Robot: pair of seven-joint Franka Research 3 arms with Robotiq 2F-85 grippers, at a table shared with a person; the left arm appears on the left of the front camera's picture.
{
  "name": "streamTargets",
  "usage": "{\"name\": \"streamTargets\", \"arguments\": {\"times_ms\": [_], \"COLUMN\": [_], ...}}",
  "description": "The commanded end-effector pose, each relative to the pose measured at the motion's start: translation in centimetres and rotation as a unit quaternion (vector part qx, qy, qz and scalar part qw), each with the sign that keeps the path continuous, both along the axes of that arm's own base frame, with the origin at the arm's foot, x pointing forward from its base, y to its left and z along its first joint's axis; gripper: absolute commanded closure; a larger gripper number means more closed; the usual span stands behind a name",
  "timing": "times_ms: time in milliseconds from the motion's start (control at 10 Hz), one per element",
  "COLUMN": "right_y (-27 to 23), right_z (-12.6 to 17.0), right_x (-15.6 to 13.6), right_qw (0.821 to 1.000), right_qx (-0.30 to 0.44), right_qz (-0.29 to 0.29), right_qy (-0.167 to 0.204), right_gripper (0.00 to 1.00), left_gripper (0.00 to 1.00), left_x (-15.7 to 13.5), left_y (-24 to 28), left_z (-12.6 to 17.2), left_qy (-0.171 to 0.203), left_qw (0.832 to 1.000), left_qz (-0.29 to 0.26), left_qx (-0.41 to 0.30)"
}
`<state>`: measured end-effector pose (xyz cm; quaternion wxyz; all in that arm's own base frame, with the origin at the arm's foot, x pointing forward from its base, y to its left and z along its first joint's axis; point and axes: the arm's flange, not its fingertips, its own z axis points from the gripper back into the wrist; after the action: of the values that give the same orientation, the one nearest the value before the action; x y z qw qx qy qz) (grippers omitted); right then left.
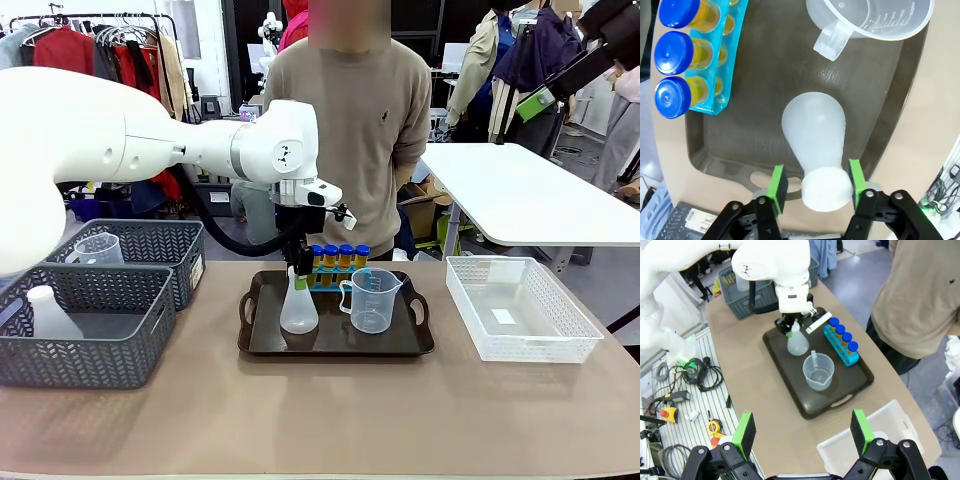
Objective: Prepare the laboratory tools.
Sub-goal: Pick up one Small flask and place it on the Handle tray.
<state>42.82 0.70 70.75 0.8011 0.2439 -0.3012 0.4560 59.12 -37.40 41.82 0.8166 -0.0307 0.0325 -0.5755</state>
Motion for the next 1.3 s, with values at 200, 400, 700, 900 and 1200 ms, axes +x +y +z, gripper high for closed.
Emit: {"name": "streamTargets", "arguments": {"times_ms": [200, 400, 700, 900, 1200], "right_y": [0.1, 0.1, 0.1, 0.1, 0.1], "right_z": [0.2, 0.2, 0.2, 0.2, 0.2], "right_x": [0.0, 0.0, 0.0, 0.0, 0.0], "right_qw": [1.0, 1.0, 1.0, 1.0, 1.0], "right_qx": [0.006, 0.006, 0.006, 0.006, 0.006], "right_qz": [0.005, 0.005, 0.005, 0.005, 0.005], "right_qy": [-0.004, -0.004, -0.004, -0.004, -0.004], "right_gripper": [0.0, 0.0, 0.0, 0.0, 0.0], "left_gripper": [0.0, 0.0, 0.0, 0.0, 0.0], "left_x": [-1.1, -1.2, -1.2, -1.3, -0.6], "left_y": [0.6, 0.8, 1.0, 1.1, 0.6], "left_z": [1.5, 2.3, 3.6, 4.1, 4.0], "left_qy": [-0.026, -0.032, -0.032, -0.038, -0.032], "left_qw": [1.0, 0.999, 0.999, 0.999, 0.999], "left_qz": [0.003, 0.016, 0.032, 0.038, 0.027], "left_qx": [-0.003, -0.001, -0.013, -0.01, -0.01]}}
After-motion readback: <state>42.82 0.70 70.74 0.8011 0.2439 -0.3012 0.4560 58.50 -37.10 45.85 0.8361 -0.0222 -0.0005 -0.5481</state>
